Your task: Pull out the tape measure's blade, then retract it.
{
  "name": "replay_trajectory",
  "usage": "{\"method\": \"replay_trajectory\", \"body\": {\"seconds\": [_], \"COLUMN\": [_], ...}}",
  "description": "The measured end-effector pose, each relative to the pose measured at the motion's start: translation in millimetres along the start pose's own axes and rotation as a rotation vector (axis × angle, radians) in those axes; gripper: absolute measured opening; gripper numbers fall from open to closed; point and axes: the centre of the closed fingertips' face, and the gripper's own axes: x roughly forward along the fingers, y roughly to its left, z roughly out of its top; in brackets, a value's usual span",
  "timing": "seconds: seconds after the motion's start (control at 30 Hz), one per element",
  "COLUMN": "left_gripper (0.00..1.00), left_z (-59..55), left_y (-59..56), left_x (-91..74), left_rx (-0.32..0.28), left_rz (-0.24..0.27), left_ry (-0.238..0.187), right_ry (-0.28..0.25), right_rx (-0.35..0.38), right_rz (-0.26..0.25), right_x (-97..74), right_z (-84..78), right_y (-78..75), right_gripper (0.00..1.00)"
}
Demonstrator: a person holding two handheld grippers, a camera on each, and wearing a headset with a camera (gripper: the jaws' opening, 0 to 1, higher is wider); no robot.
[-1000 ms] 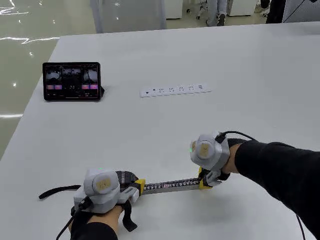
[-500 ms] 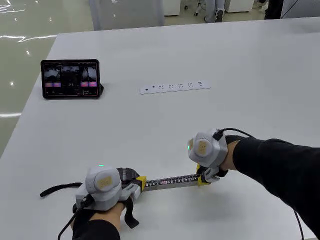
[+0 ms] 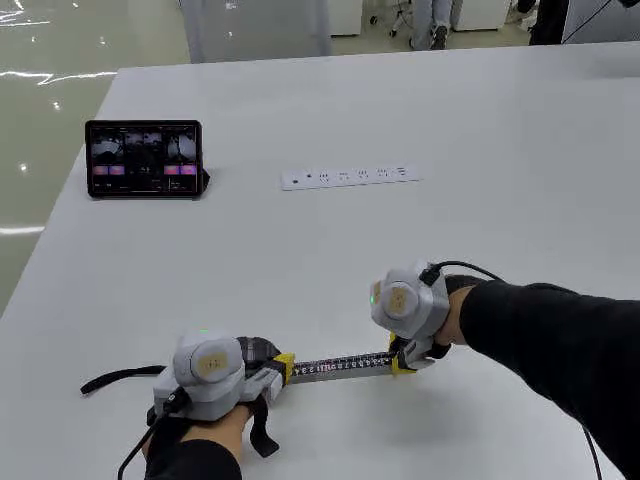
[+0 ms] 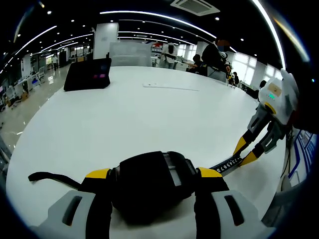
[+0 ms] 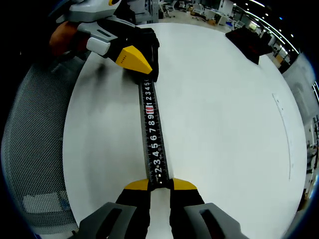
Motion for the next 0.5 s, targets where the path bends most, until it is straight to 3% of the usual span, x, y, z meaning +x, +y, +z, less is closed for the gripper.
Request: {"method": "replay_trajectory", "body": {"seconds": [0.5], "left_gripper": [0.63], "left_z": [-0.7], "left_y": [0.0], "left_x": [0.5], "left_rx": [-0.012], "left_rz": [-0.013], "left_ry": [0.019], "right_ry": [-0.006], "right_rx": [0.007], "right_rz": [0.003], "right_x": [2.4], "right_z": [8.2], "right_y": [0.8], "right_gripper": [0.10]}}
